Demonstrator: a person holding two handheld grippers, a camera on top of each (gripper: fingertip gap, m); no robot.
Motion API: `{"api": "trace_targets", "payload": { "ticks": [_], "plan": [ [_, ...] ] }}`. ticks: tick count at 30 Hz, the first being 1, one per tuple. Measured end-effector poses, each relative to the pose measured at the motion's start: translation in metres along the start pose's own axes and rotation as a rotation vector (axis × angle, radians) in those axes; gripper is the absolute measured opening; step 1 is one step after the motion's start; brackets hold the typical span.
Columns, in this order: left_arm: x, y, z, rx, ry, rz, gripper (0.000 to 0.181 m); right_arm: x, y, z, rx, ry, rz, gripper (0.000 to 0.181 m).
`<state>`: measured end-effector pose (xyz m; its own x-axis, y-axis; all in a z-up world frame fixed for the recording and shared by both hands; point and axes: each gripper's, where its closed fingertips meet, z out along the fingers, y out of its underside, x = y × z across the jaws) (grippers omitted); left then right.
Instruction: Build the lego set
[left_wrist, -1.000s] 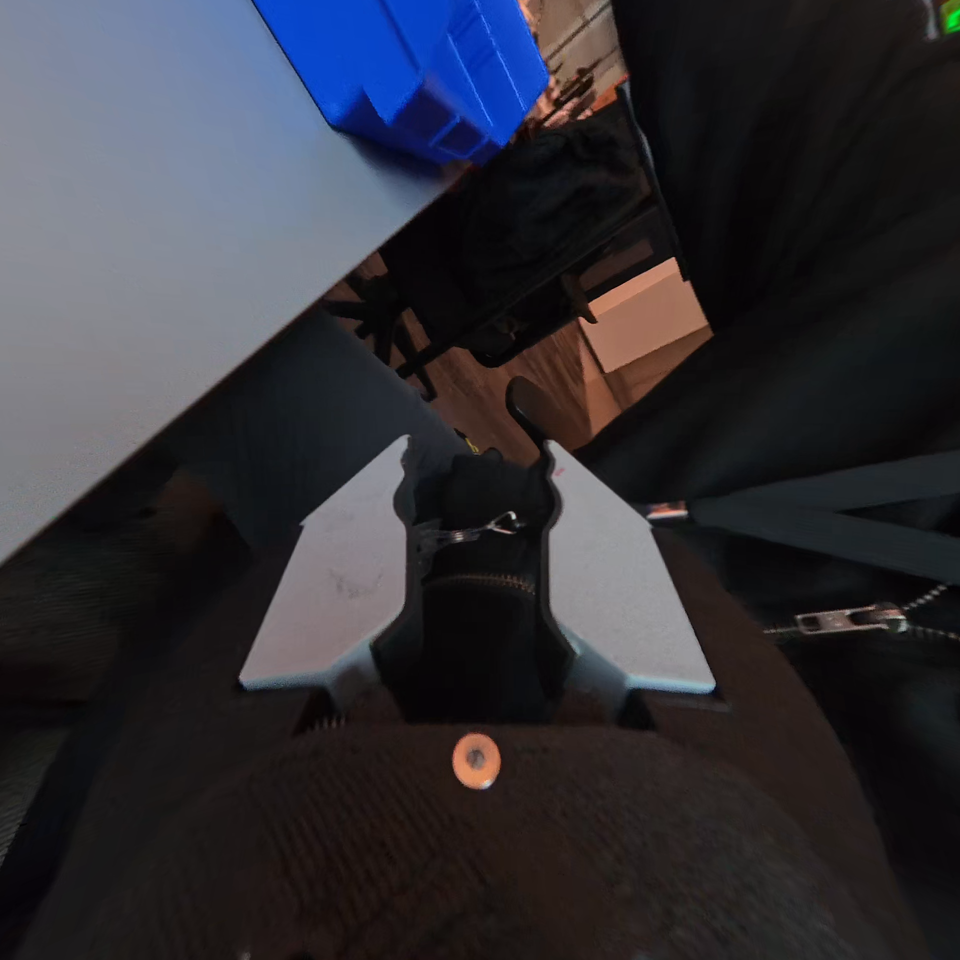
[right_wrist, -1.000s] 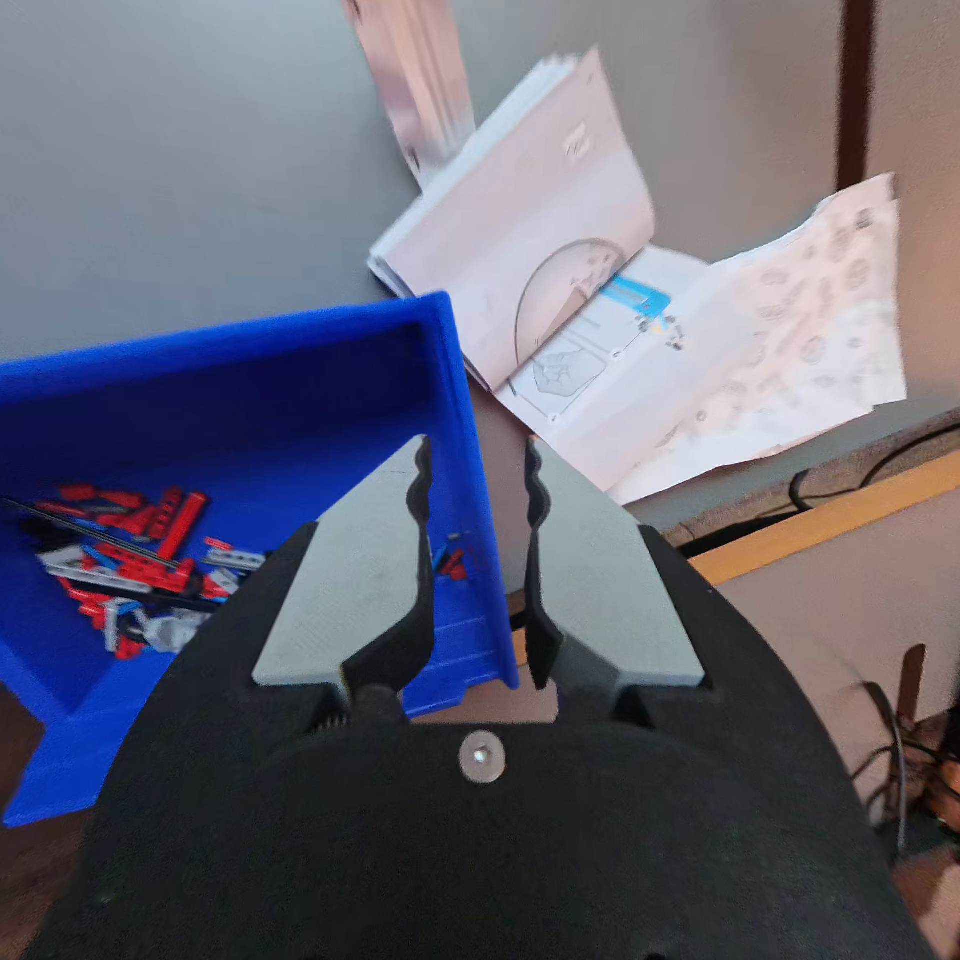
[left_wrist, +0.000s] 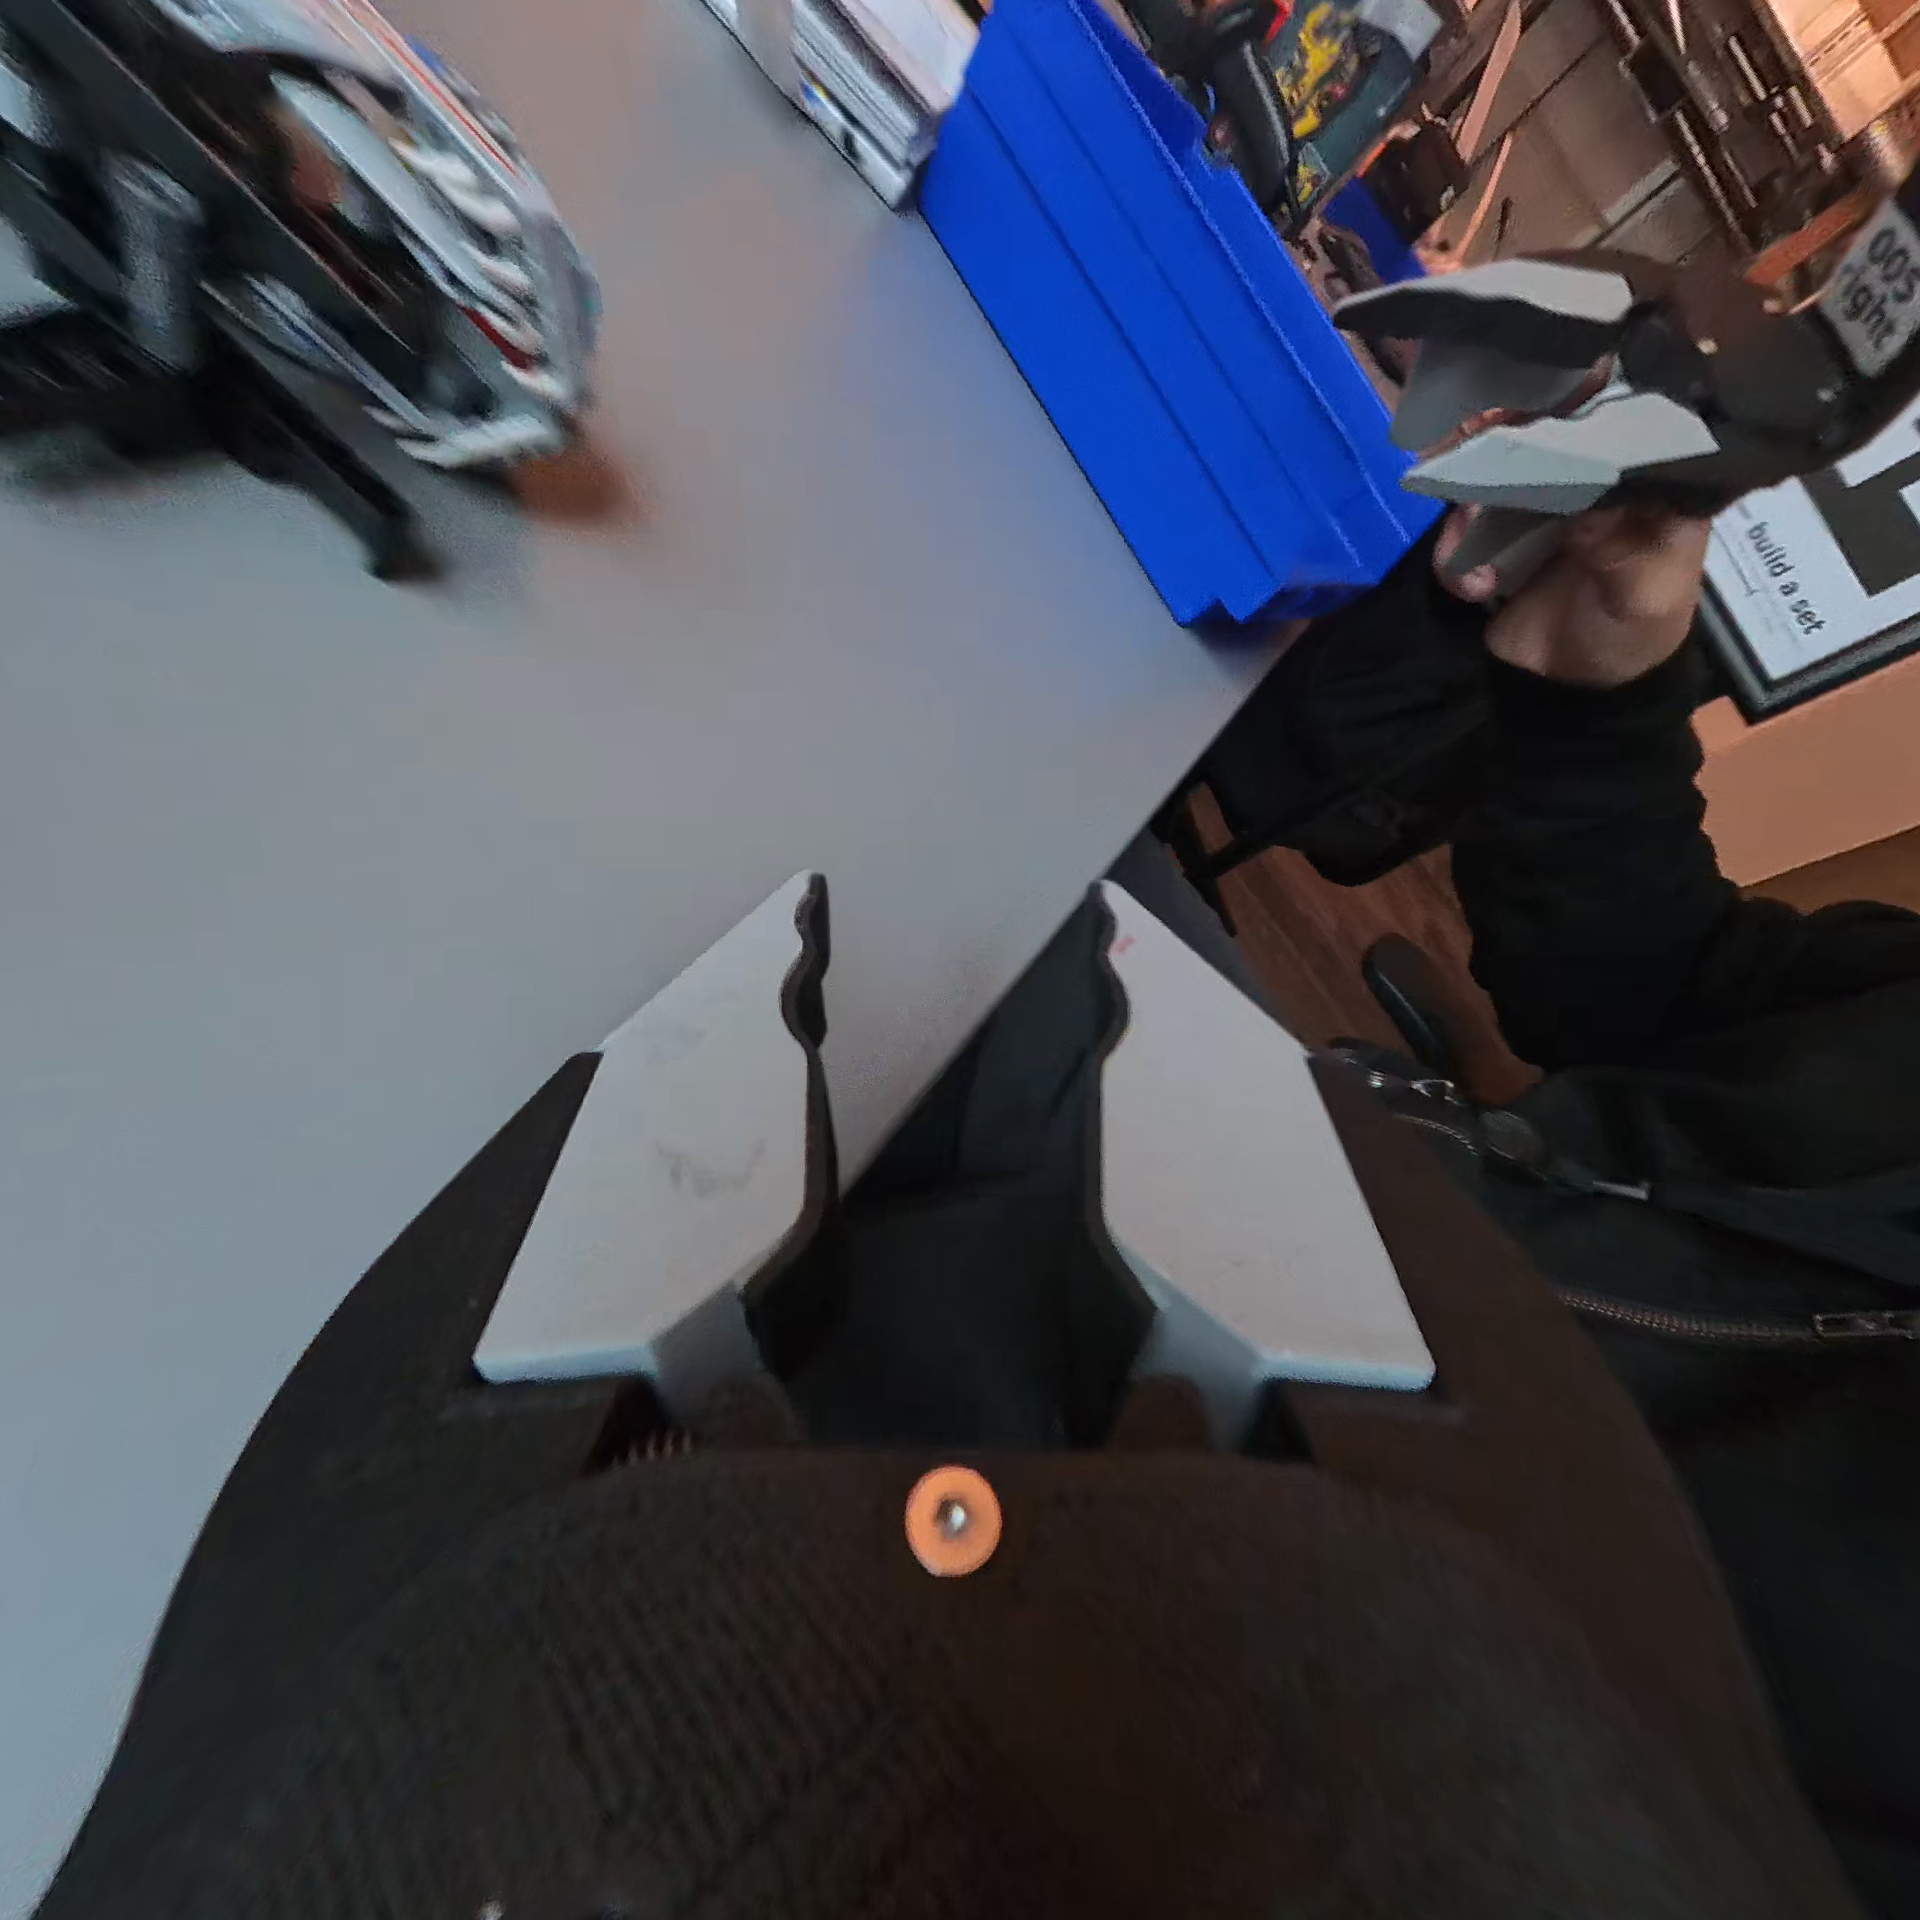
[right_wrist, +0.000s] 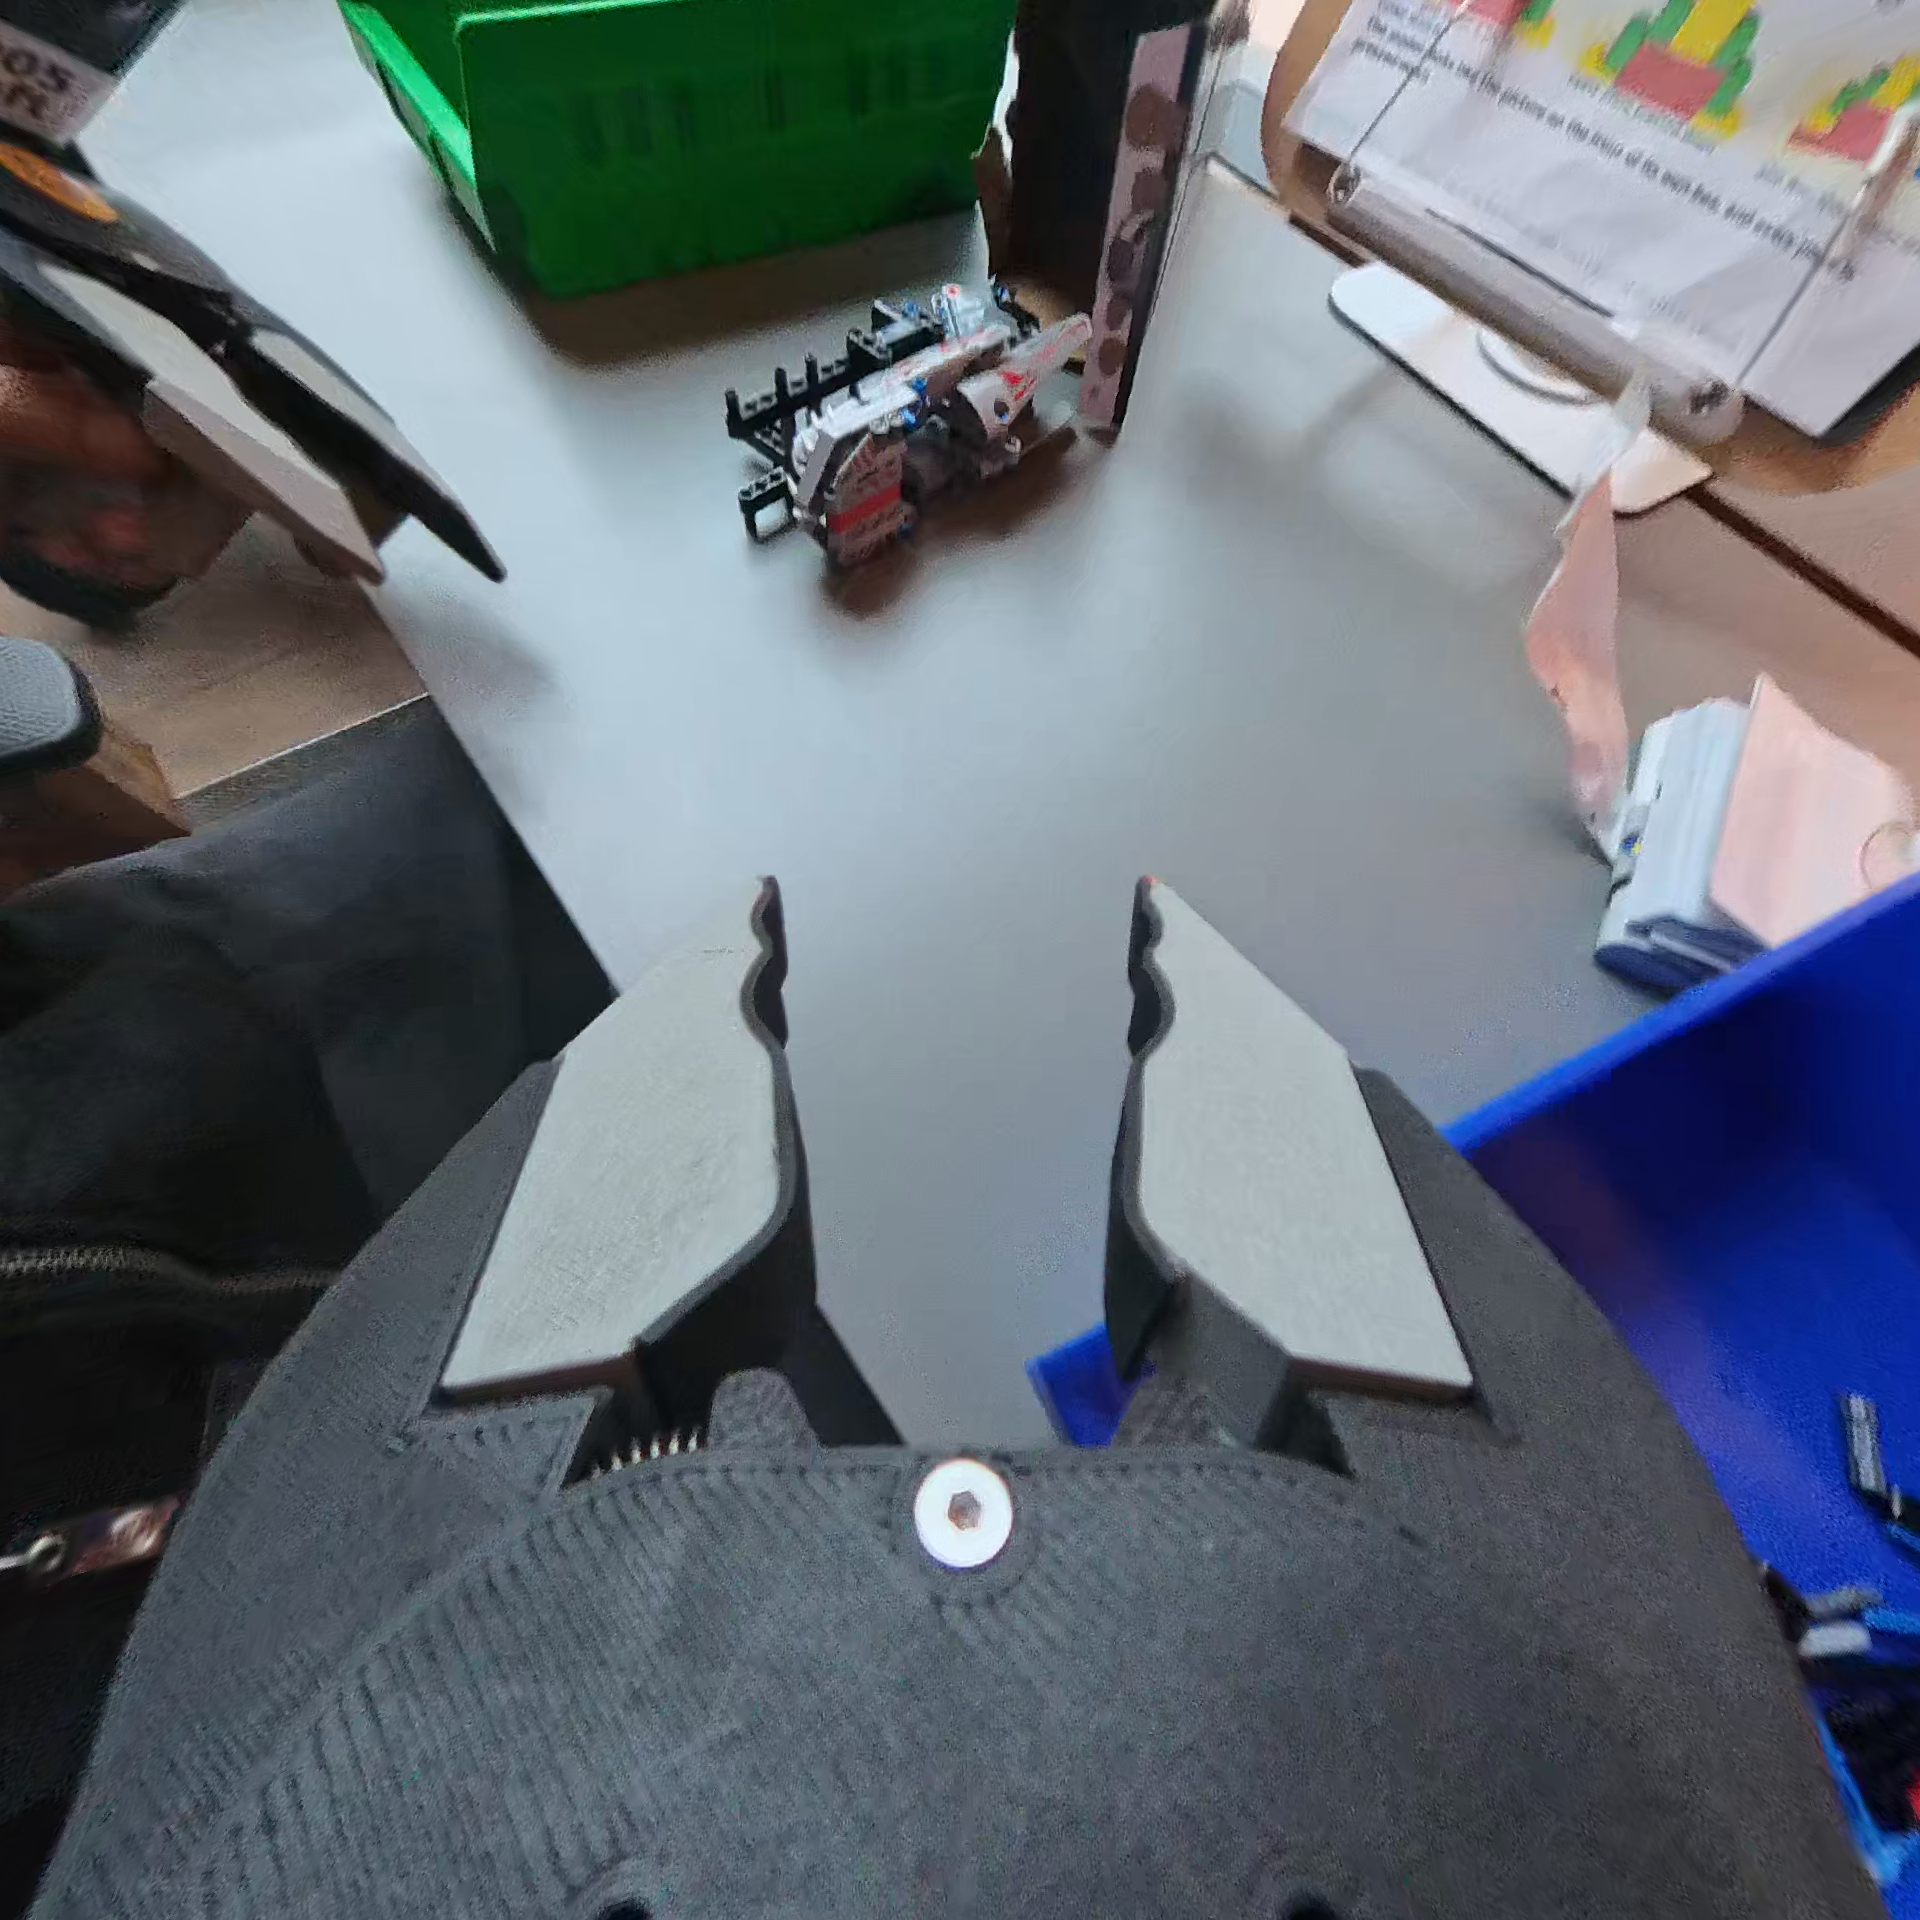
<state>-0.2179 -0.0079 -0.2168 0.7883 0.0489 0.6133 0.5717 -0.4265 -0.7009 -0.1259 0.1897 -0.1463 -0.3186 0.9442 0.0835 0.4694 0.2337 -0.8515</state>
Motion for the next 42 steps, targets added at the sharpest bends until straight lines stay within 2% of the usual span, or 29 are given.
{"api": "trace_targets", "payload": {
  "ticks": [5, 8, 14, 17, 20, 24, 28, 33, 35, 36, 37, 42],
  "plan": [
    [-0.043, -0.043, -0.002, -0.034, -0.017, 0.066, 0.049, -0.028, -0.026, 0.054, 0.09, -0.124, 0.021, 0.064],
    [-0.057, -0.068, 0.004, -0.03, -0.004, 0.104, 0.049, -0.037, -0.028, 0.094, 0.094, -0.163, 0.003, 0.063],
    [-0.079, -0.071, 0.012, -0.044, -0.024, 0.062, 0.048, -0.034, -0.021, 0.16, 0.057, -0.231, 0.018, 0.066],
    [-0.071, -0.078, 0.008, 0.025, 0.001, 0.035, 0.048, -0.031, -0.023, 0.187, 0.044, -0.25, 0.01, 0.07],
    [-0.074, -0.085, -0.001, 0.056, -0.047, 0.046, 0.048, -0.03, -0.023, 0.207, -0.006, -0.244, 0.017, 0.074],
    [-0.084, -0.105, -0.006, 0.075, -0.091, 0.085, 0.051, -0.032, -0.035, 0.216, 0.025, -0.25, 0.023, 0.075],
    [-0.092, -0.12, 0.011, 0.063, -0.102, 0.122, 0.057, -0.03, -0.047, 0.22, 0.082, -0.252, 0.029, 0.081],
    [-0.064, -0.116, 0.046, 0.013, 0.048, 0.083, 0.054, -0.034, -0.061, 0.221, 0.15, -0.352, 0.038, 0.084],
    [-0.04, -0.108, 0.058, -0.062, 0.153, 0.091, 0.047, -0.037, -0.061, 0.219, 0.146, -0.418, 0.065, 0.073],
    [-0.03, -0.104, 0.063, -0.099, 0.18, 0.105, 0.052, -0.035, -0.061, 0.218, 0.147, -0.434, 0.087, 0.07],
    [-0.025, -0.102, 0.065, -0.13, 0.186, 0.132, 0.047, -0.03, -0.061, 0.216, 0.158, -0.432, 0.108, 0.072],
    [-0.042, -0.125, 0.052, -0.087, -0.016, 0.257, 0.052, 0.007, -0.059, 0.206, 0.211, -0.34, 0.143, 0.068]
  ]
}}
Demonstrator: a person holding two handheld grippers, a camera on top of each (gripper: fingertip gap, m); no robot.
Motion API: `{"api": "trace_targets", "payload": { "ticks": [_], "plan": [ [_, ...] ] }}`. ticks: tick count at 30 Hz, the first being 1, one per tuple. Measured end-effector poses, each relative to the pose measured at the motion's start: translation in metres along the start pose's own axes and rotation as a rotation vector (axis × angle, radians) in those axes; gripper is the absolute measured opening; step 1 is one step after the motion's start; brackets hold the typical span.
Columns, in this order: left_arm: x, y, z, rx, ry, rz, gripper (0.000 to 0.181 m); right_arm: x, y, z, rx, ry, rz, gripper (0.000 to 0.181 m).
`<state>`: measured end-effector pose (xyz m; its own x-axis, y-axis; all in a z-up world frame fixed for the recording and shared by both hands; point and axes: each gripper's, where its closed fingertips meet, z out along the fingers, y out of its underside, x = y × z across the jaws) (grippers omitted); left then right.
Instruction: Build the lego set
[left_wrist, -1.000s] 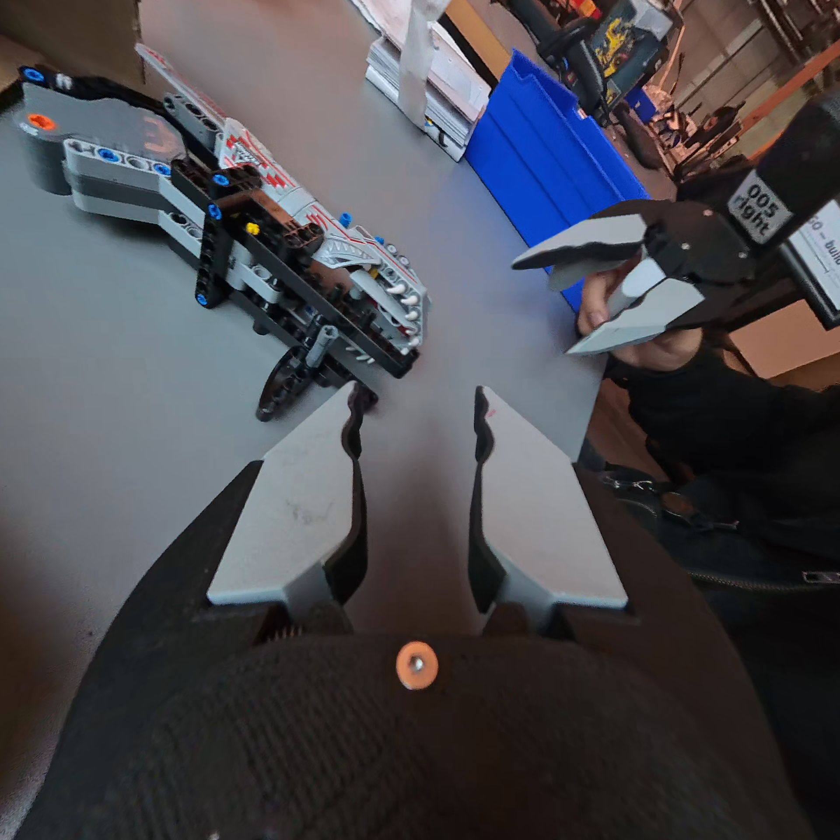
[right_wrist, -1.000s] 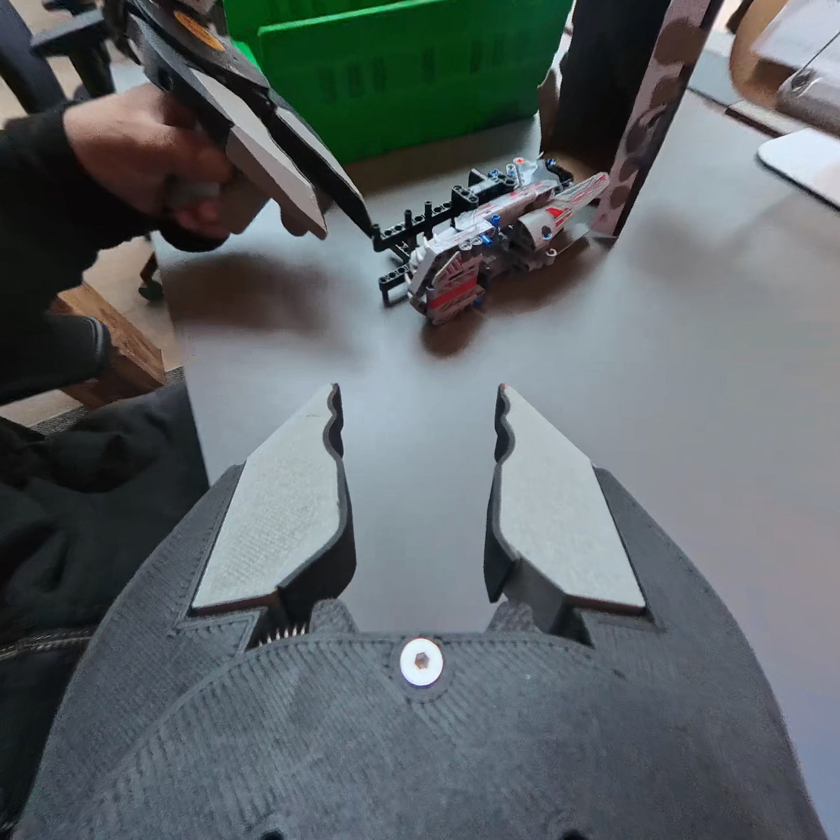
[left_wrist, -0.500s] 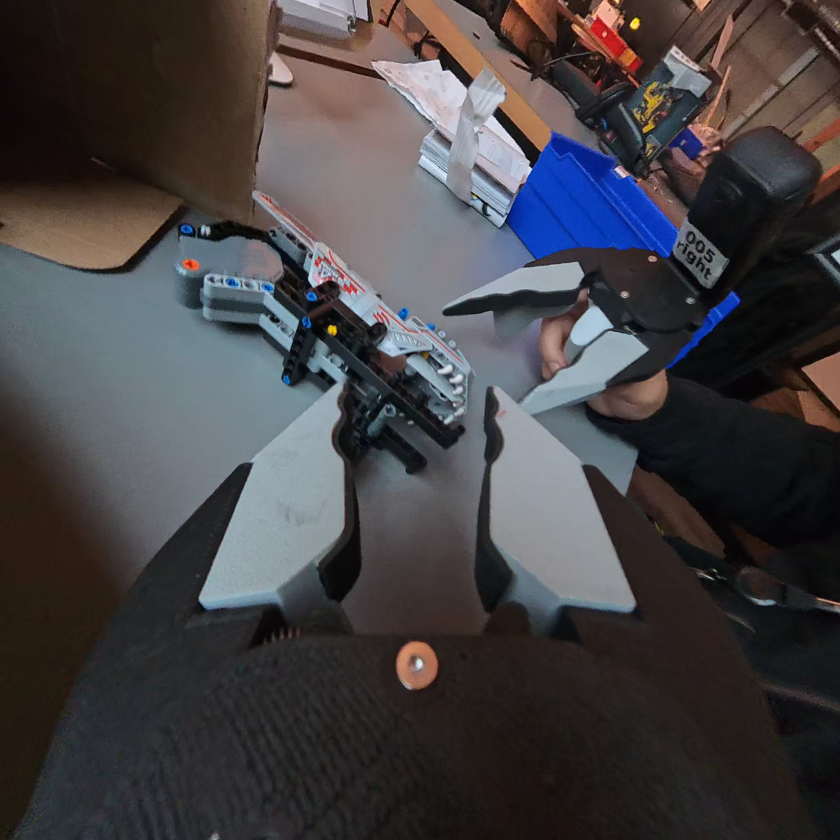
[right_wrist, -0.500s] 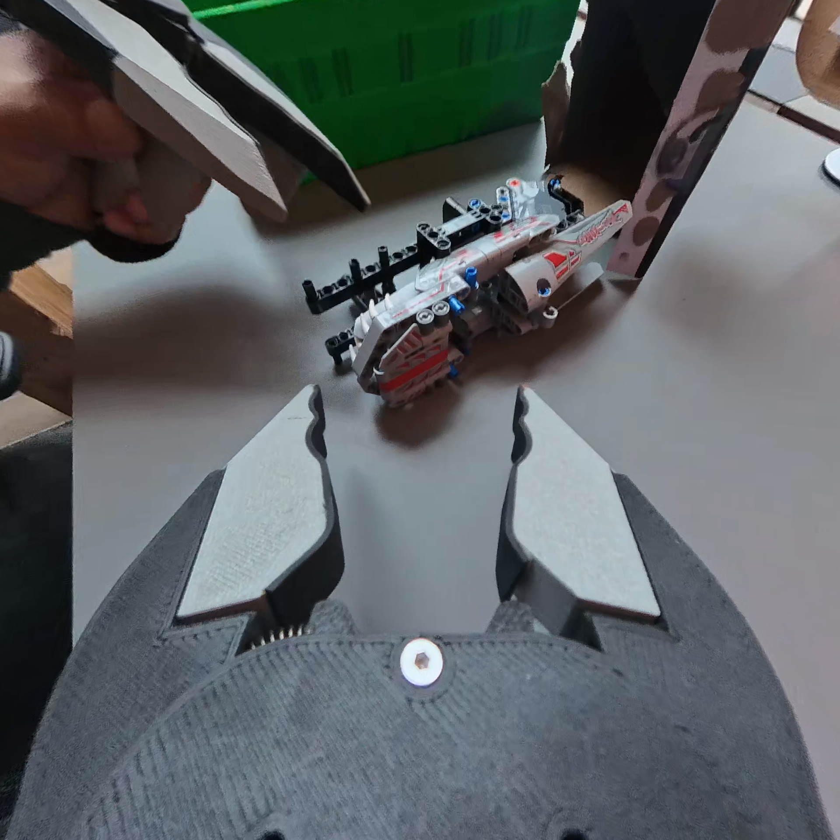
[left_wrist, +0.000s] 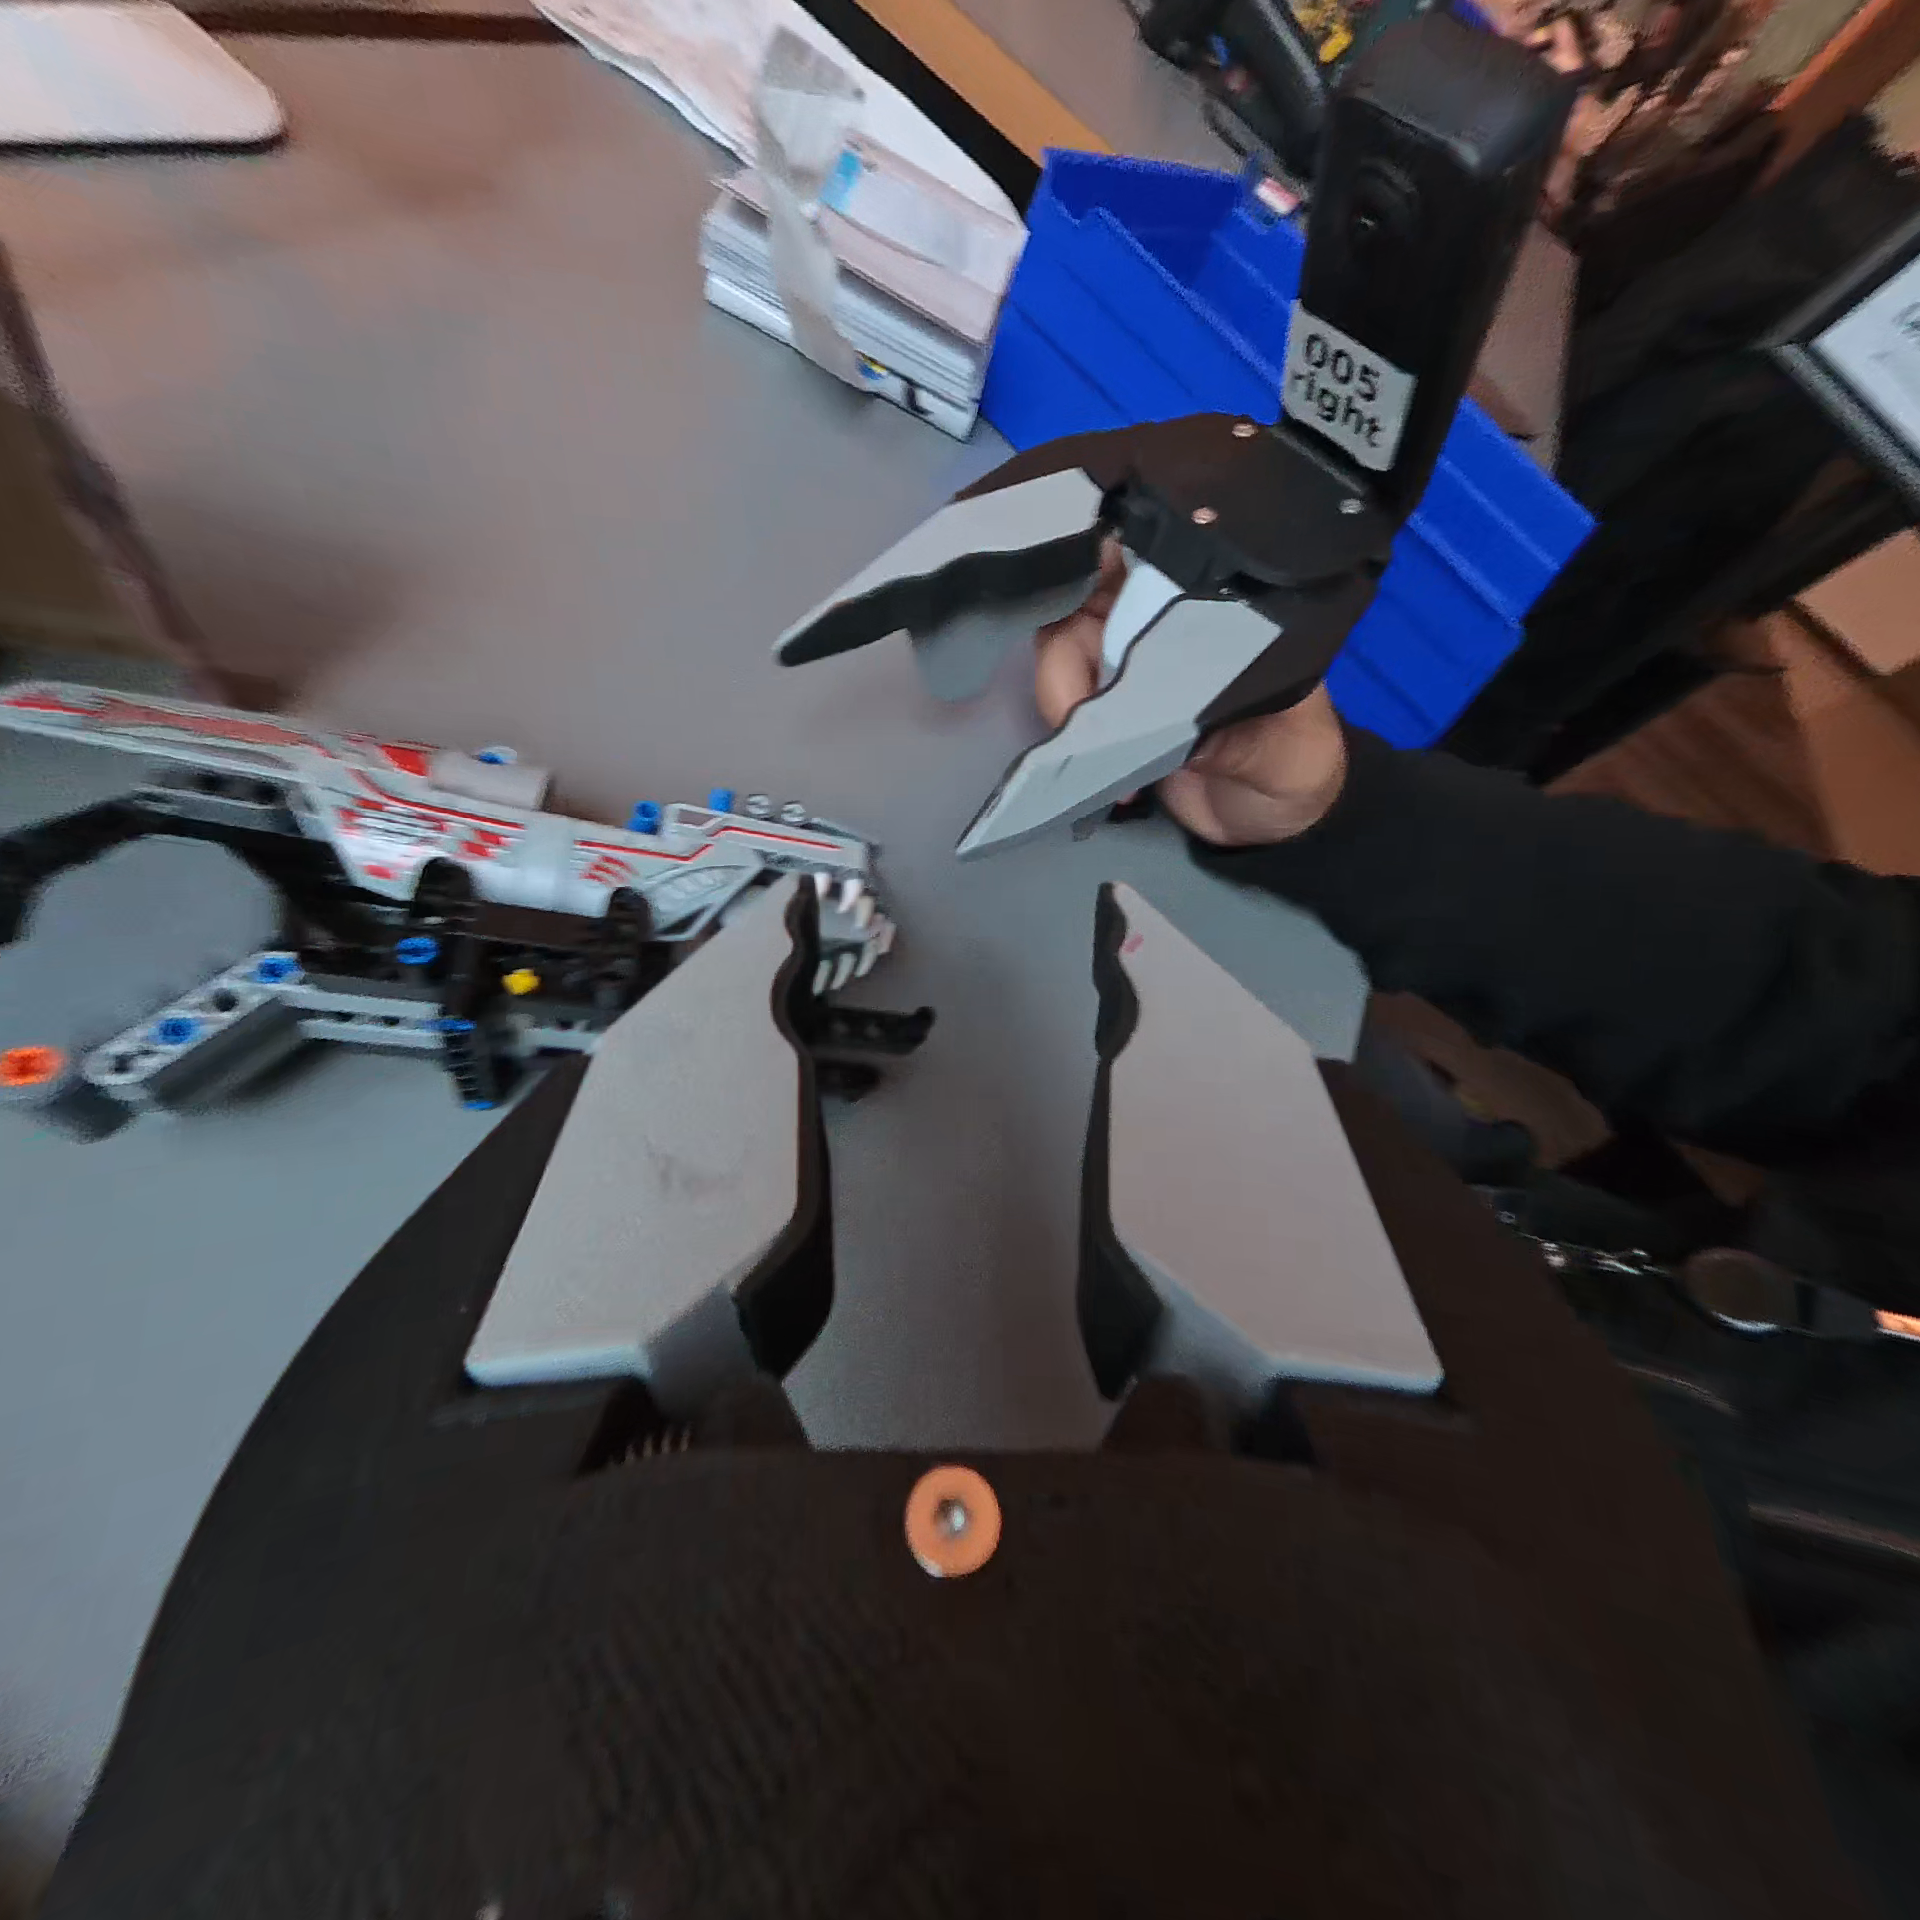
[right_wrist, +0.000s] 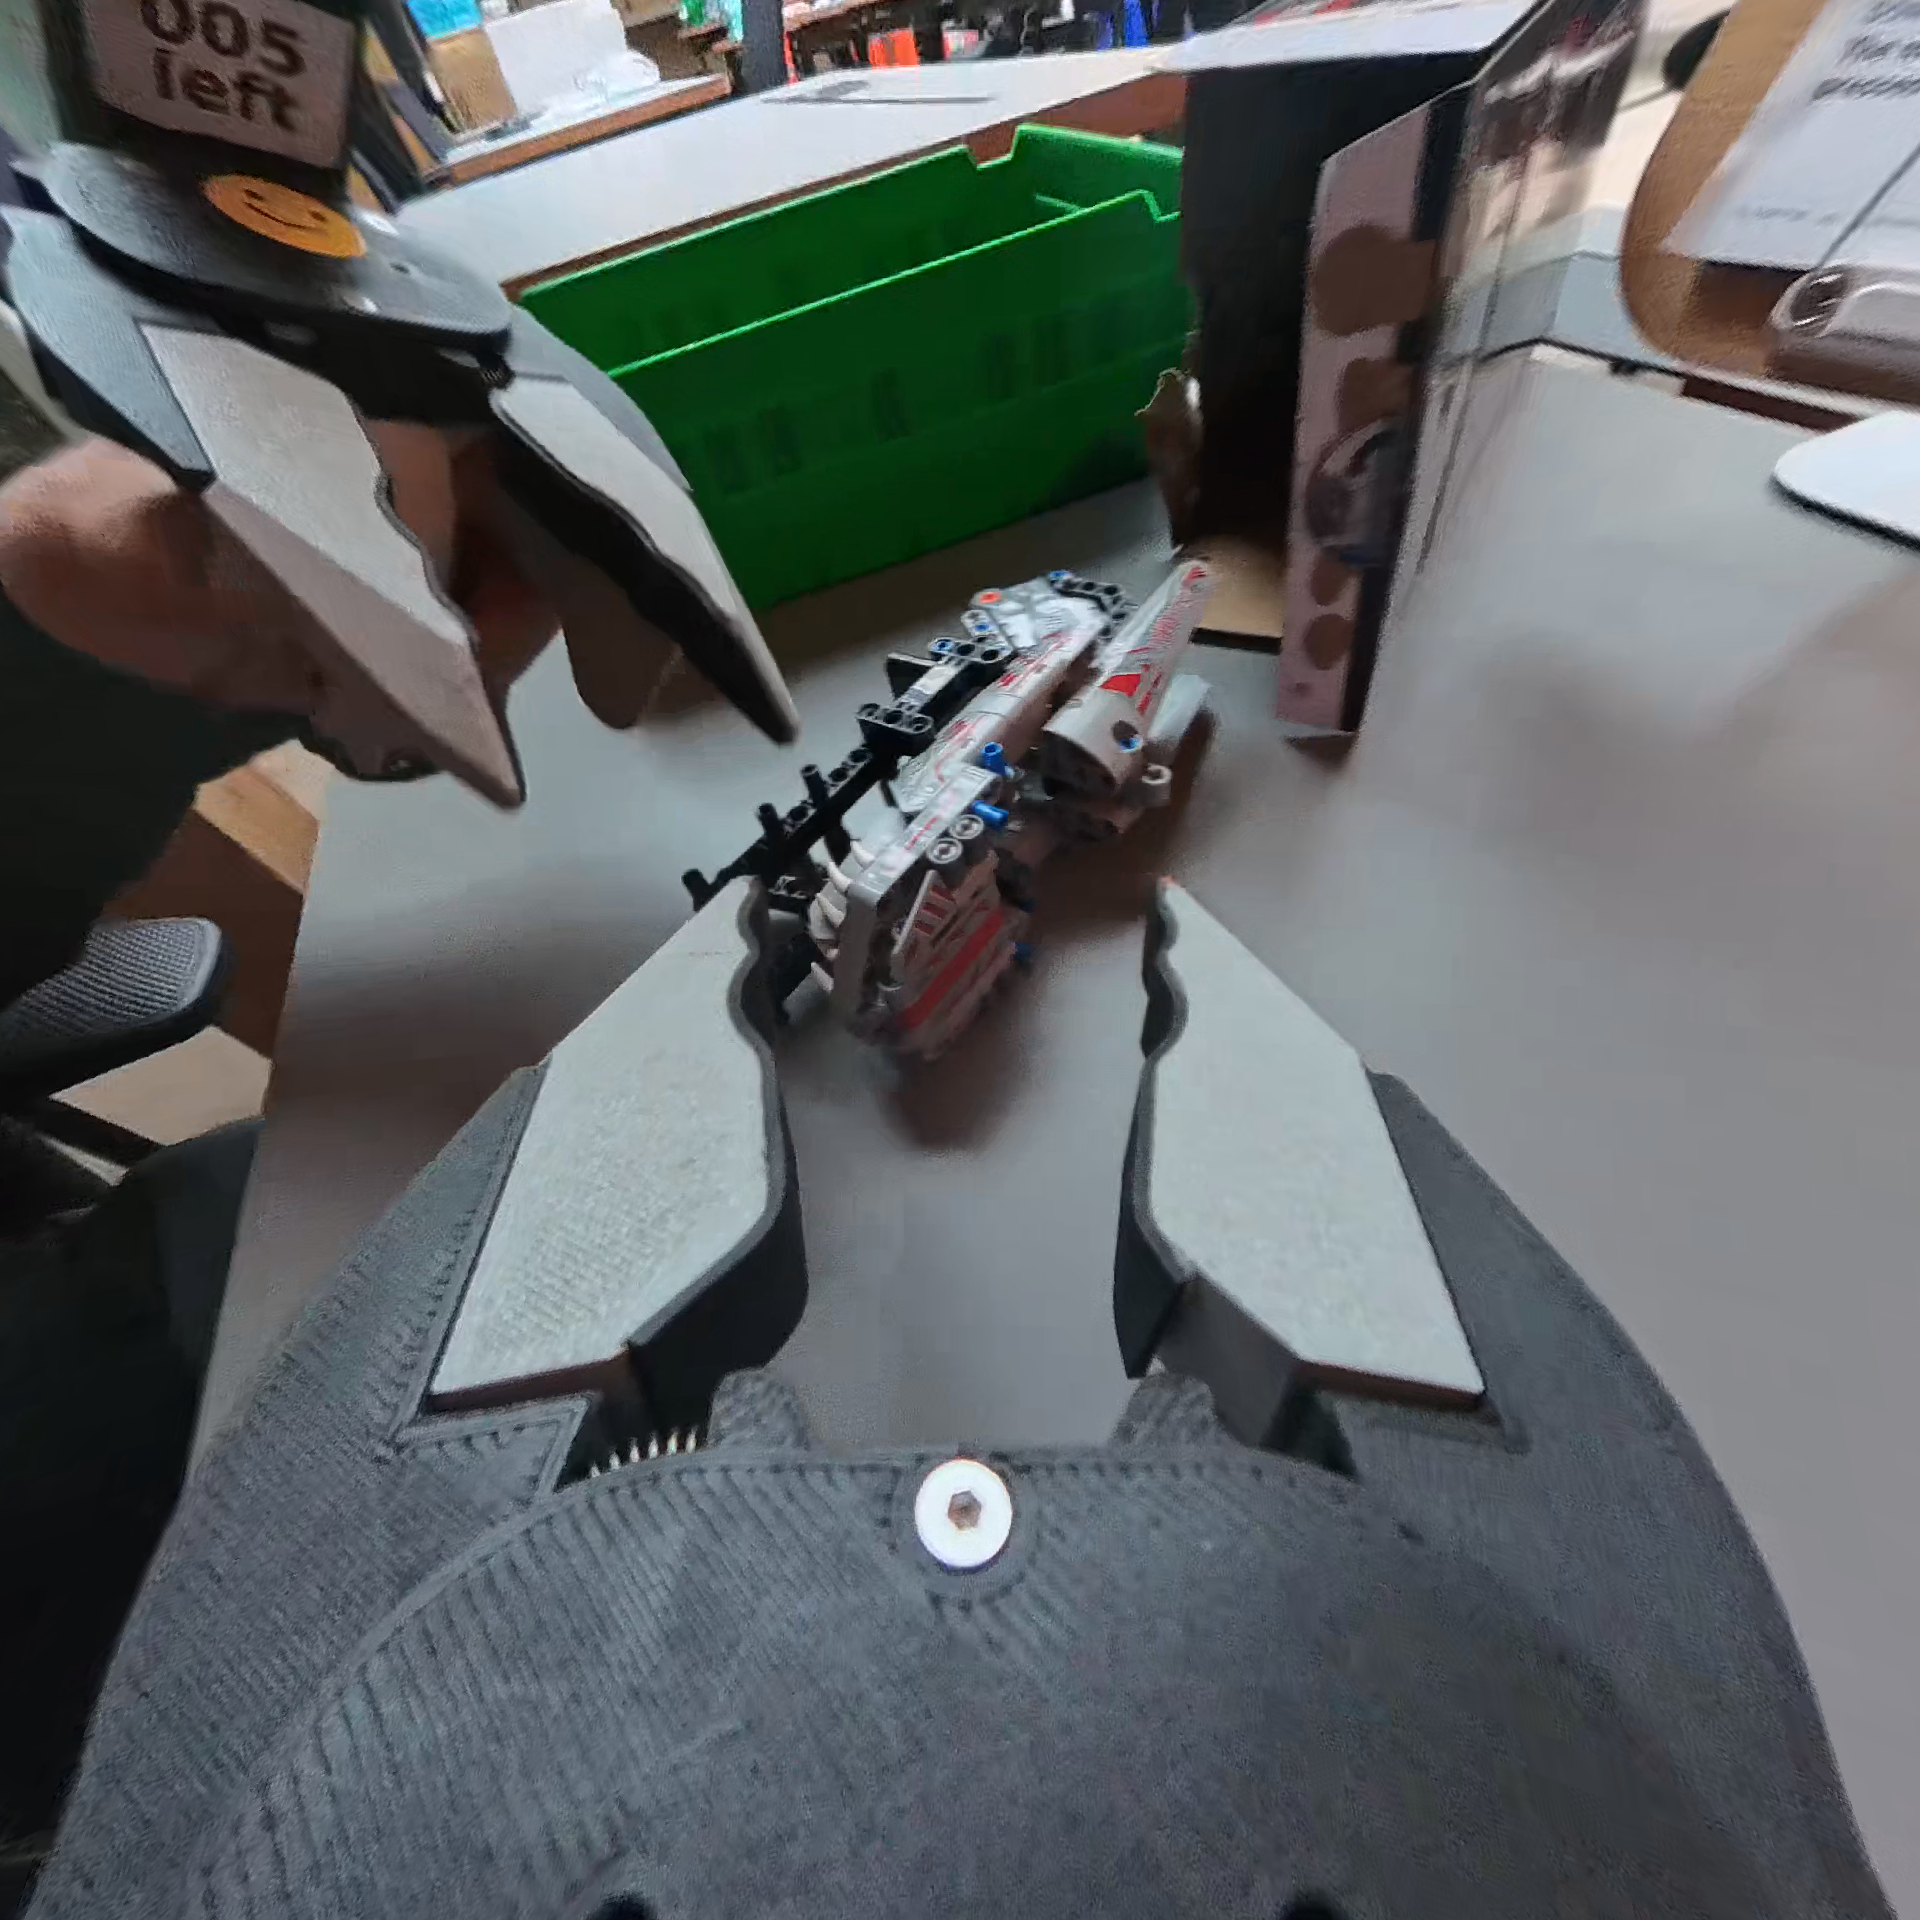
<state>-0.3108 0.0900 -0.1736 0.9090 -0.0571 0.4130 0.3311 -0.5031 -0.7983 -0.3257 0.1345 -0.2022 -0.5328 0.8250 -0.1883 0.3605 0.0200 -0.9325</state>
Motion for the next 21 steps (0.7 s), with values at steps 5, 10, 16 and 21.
{"api": "trace_targets", "payload": {
  "ticks": [5, 10, 16, 21],
  "plan": [
    [-0.023, 0.0, -0.003, 0.017, -0.06, 0.039, 0.055, 0.014, 0.006, 0.0, -0.058, 0.019, -0.02, 0.071],
    [-0.033, 0.003, -0.008, 0.068, 0.024, 0.06, 0.055, 0.001, 0.007, -0.001, -0.058, -0.064, 0.036, 0.075],
    [-0.049, 0.015, -0.013, 0.086, 0.008, 0.105, 0.052, -0.004, 0.016, 0.008, -0.123, -0.064, -0.006, 0.068],
    [-0.053, 0.009, -0.011, 0.054, -0.013, 0.172, 0.055, -0.003, 0.011, 0.005, -0.091, -0.078, 0.004, 0.065]
  ]
}}
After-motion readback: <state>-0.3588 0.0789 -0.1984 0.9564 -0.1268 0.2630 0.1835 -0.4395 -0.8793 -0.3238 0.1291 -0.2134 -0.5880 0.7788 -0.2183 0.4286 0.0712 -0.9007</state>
